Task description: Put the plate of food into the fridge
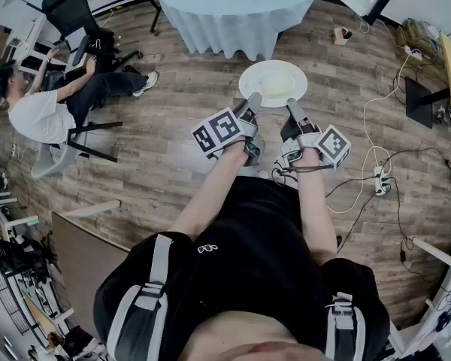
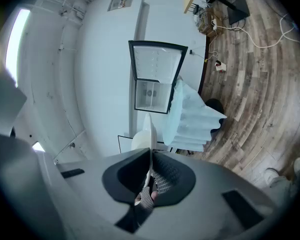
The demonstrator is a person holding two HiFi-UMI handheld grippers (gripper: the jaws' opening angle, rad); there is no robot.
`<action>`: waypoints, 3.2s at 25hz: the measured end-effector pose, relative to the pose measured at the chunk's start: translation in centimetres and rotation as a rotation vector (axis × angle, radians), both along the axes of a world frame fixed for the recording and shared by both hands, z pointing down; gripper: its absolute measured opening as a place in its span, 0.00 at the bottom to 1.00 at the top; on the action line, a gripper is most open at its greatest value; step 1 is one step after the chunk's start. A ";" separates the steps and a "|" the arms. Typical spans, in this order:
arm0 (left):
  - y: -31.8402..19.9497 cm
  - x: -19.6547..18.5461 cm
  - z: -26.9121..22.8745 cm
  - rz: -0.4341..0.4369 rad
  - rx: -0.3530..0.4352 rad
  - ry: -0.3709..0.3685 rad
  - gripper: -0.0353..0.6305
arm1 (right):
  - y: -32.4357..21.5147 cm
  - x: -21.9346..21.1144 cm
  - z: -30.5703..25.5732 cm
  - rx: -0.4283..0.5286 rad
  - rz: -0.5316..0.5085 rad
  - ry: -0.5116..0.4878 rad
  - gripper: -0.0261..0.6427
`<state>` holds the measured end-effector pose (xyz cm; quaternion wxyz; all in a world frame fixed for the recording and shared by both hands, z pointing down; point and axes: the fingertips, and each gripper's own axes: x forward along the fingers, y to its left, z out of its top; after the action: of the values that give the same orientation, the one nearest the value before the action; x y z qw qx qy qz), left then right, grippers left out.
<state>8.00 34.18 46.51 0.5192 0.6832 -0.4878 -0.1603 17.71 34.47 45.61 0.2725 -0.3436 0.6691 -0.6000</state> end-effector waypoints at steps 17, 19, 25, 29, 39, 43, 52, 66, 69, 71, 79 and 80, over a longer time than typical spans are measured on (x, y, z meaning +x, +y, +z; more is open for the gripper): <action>-6.7 -4.1 2.7 0.001 -0.063 0.017 0.15 | -6.9 -4.1 2.8 -0.076 0.001 -0.025 0.07; -8.6 -4.9 2.7 0.007 -0.070 0.027 0.15 | -8.5 -5.0 2.6 -0.075 0.003 -0.019 0.07; -12.7 -5.0 3.1 0.069 -0.089 0.035 0.15 | -12.2 -5.1 2.8 -0.086 0.062 -0.017 0.07; -15.0 -4.8 3.7 0.109 -0.112 0.051 0.14 | -14.1 -4.9 3.3 -0.089 0.104 0.017 0.07; -19.8 -6.3 3.7 0.143 -0.109 0.083 0.14 | -18.6 -6.5 3.4 -0.105 0.131 0.019 0.07; -22.0 -8.0 3.6 0.127 -0.110 0.111 0.13 | -20.9 -8.2 3.2 -0.082 0.144 0.025 0.07; -24.4 -6.8 4.0 0.186 -0.121 0.111 0.14 | -22.9 -7.1 3.3 -0.077 0.180 0.058 0.07; -35.6 -5.0 5.0 0.021 -0.169 0.095 0.14 | -35.8 -5.0 4.4 -0.104 0.019 0.053 0.07; -38.1 -3.5 5.1 0.004 -0.175 0.094 0.14 | -38.6 -3.5 4.6 -0.108 0.005 0.053 0.07; -39.5 -2.7 5.3 -0.006 -0.182 0.098 0.14 | -40.2 -2.8 4.5 -0.104 -0.006 0.046 0.07; -43.8 1.9 4.2 0.034 -0.151 0.085 0.14 | -44.4 1.8 3.8 -0.067 0.025 0.037 0.07; -44.0 2.3 4.3 0.038 -0.153 0.085 0.14 | -44.5 2.2 3.9 -0.069 0.026 0.034 0.07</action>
<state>10.28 -9.77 50.85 0.5931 0.6432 -0.4632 -0.1415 19.91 -10.06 49.51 0.2568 -0.3713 0.6480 -0.6134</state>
